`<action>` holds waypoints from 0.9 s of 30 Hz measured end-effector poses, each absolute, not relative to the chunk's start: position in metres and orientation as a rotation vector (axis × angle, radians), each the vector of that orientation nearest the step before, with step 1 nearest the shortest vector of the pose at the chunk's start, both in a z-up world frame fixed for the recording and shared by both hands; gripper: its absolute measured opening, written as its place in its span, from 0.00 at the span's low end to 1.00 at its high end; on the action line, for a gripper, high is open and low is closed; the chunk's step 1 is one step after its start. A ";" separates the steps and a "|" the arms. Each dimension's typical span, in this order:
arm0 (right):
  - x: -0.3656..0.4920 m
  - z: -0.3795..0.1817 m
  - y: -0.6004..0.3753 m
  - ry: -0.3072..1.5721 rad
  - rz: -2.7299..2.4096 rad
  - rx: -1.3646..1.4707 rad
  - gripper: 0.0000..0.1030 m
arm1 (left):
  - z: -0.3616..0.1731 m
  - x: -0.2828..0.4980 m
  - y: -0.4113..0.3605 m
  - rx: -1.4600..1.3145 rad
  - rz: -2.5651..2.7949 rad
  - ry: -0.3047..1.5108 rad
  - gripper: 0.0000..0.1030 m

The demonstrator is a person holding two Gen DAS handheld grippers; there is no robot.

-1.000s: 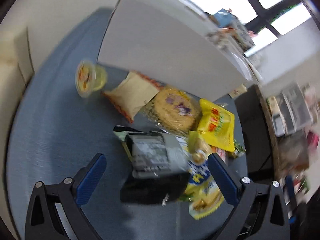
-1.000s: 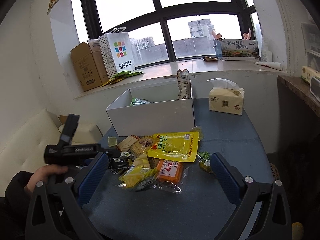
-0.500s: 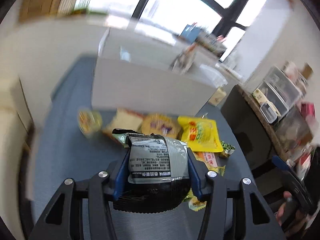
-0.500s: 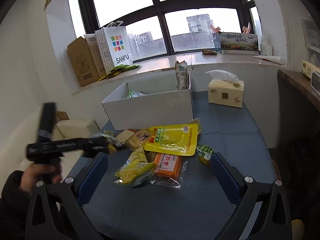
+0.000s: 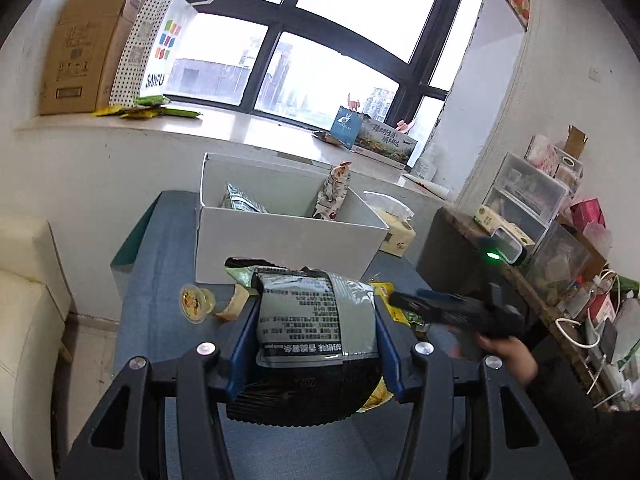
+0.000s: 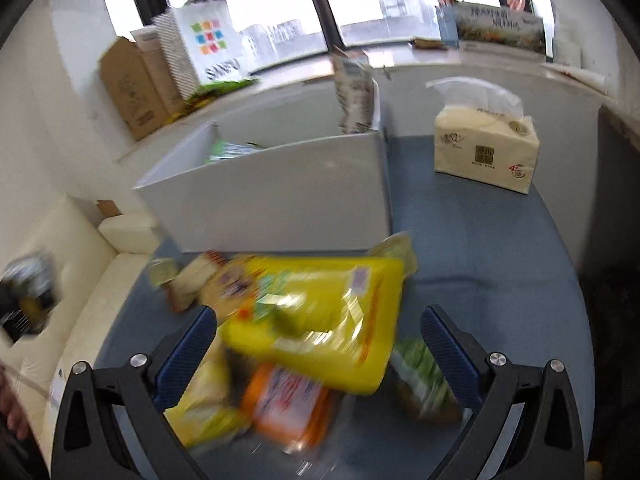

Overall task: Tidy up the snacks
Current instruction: 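Carry the dark packet into the box while the right tool carries a yellow packet there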

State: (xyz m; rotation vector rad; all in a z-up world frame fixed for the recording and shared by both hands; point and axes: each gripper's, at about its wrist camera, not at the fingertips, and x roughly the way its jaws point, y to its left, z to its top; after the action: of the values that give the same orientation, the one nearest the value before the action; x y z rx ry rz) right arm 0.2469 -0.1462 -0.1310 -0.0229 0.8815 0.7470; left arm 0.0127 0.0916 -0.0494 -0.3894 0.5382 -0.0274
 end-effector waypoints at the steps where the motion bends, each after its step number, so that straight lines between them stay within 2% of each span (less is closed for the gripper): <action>1: 0.255 -0.135 -0.142 0.893 0.743 -0.034 1.00 | -0.050 0.013 0.092 -0.389 -0.028 0.540 0.56; 7: 0.274 -0.163 -0.130 1.012 0.797 0.006 1.00 | -0.051 0.012 0.091 -0.393 -0.046 0.547 0.56; 9: 0.270 -0.164 -0.129 0.990 0.843 0.044 0.99 | -0.051 0.012 0.089 -0.390 -0.051 0.546 0.56; 10: 0.267 -0.163 -0.128 0.960 0.871 0.047 0.88 | -0.052 0.013 0.089 -0.388 -0.048 0.548 0.56; 11: 0.265 -0.161 -0.126 0.936 0.873 0.031 0.57 | -0.052 0.013 0.090 -0.389 -0.047 0.550 0.56; 12: 0.264 -0.160 -0.125 0.933 0.879 0.021 0.39 | -0.053 0.013 0.090 -0.394 -0.048 0.552 0.56; 13: 0.263 -0.156 -0.127 0.928 0.894 0.047 0.12 | -0.053 0.012 0.090 -0.397 -0.048 0.552 0.56; 20: 0.227 -0.107 -0.135 0.805 1.063 0.065 0.01 | -0.055 0.013 0.092 -0.396 -0.041 0.560 0.56; 27: 0.181 -0.043 -0.124 0.653 1.041 -0.088 0.01 | -0.048 0.019 0.090 -0.365 -0.039 0.547 0.56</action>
State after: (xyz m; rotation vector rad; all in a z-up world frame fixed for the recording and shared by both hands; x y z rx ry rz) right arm 0.1805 -0.1235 -0.0432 -0.0884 0.6530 1.0413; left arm 0.0187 0.0898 -0.0482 -0.3655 0.5473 -0.0390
